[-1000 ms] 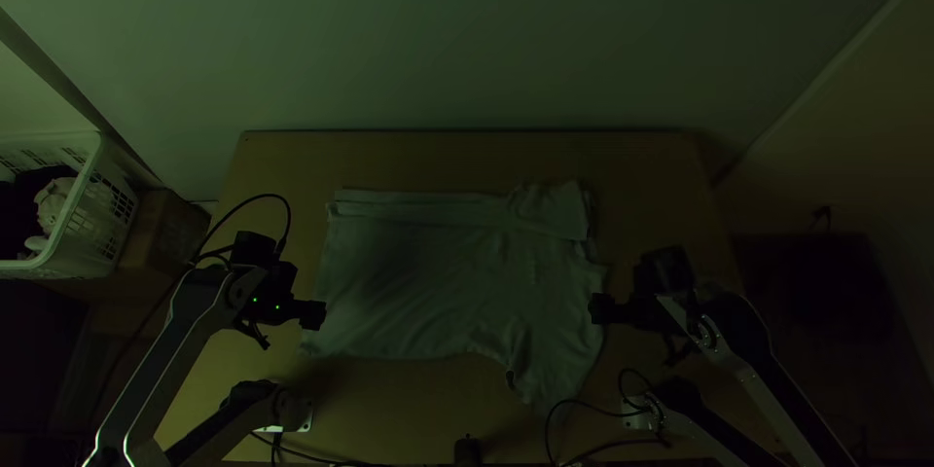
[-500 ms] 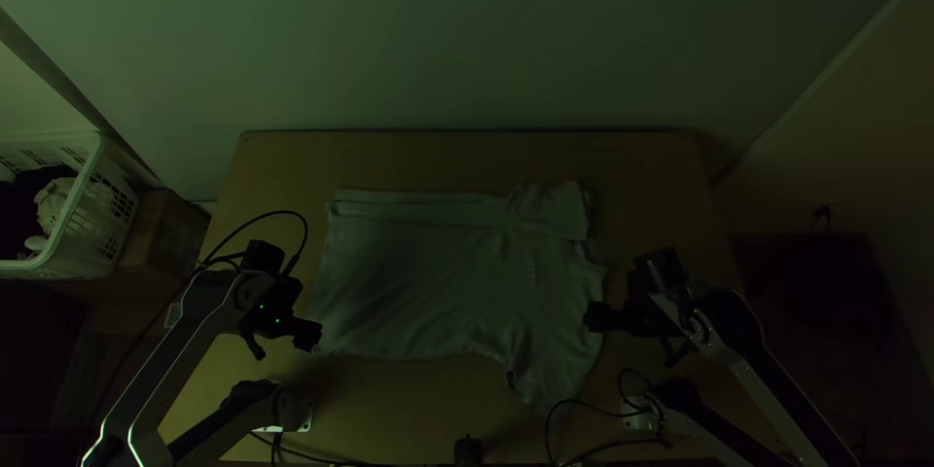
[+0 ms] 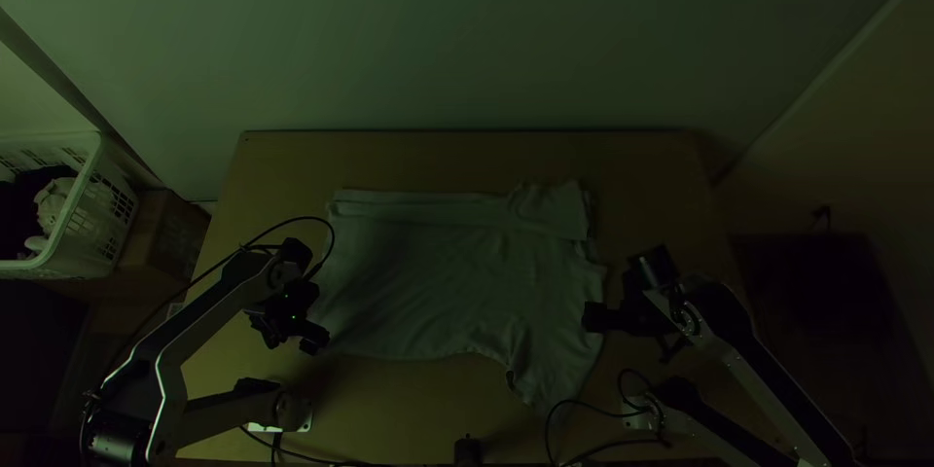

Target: Fold the t-shirt

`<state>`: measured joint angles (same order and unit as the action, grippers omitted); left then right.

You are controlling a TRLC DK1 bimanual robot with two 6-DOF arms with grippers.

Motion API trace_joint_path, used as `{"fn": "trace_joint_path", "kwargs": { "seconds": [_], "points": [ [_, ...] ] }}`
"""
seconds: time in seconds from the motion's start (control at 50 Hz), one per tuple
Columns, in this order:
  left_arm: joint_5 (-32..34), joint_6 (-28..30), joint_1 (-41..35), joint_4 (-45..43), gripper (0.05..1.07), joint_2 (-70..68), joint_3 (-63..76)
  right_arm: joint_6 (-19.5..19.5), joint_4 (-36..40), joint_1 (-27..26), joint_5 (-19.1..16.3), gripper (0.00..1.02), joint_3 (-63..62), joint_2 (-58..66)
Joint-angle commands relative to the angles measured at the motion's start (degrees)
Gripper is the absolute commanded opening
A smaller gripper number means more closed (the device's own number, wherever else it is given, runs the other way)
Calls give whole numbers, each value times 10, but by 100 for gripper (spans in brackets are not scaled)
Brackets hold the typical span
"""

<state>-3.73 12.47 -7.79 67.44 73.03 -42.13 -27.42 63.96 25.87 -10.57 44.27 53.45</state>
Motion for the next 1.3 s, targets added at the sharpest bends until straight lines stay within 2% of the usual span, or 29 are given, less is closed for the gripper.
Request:
{"fn": "trace_joint_path", "kwargs": {
  "seconds": [0.0, 0.08, 0.24, 0.28, 0.32, 0.34, 0.66, 0.72, 0.84, 0.9, 0.96, 1.02, 1.22, 1.28],
  "points": [
    [-4, 2, -6, 3, 74, 18, 13, -1, 5, 7, -6, 95, -18, 10],
    [-4, 4, -10, 3, 62, 27, 13, 0, 3, 7, -9, 95, -23, 16],
    [3, 12, -13, -5, 59, 47, 13, 7, 3, 7, -15, 95, -32, 30],
    [6, 16, -13, -12, 43, 47, 13, 7, 5, 8, -18, 95, -38, 33],
    [8, 18, -13, -20, 16, 47, 13, 7, 8, 11, -20, 95, -42, 38],
    [12, 18, -13, -27, 7, 47, 13, 6, 9, 16, -20, 95, -45, 40],
    [29, 14, -4, -44, 8, 43, -1, -12, 22, 83, -20, 95, -71, 83],
    [29, 12, -4, -44, 8, 40, -1, -14, 22, 90, -20, 90, -73, 99],
    [29, 12, 2, -44, 8, 35, -3, -17, 22, 106, -21, 90, -70, 138],
    [29, 14, 9, -42, 8, 33, -4, -19, 22, 117, -21, 81, -68, 151],
    [28, 16, 12, -40, 8, 29, -5, -19, 8, 120, -20, 68, -67, 163],
    [29, 19, 16, -40, 8, 26, -4, -19, -5, 119, -21, 62, -67, 183],
    [28, 26, 28, -38, 8, 19, -4, -20, -5, 132, -21, 58, -50, 235],
    [28, 27, 31, -38, 8, 19, -4, -19, -13, 142, -19, 40, -43, 240]
  ]
}}
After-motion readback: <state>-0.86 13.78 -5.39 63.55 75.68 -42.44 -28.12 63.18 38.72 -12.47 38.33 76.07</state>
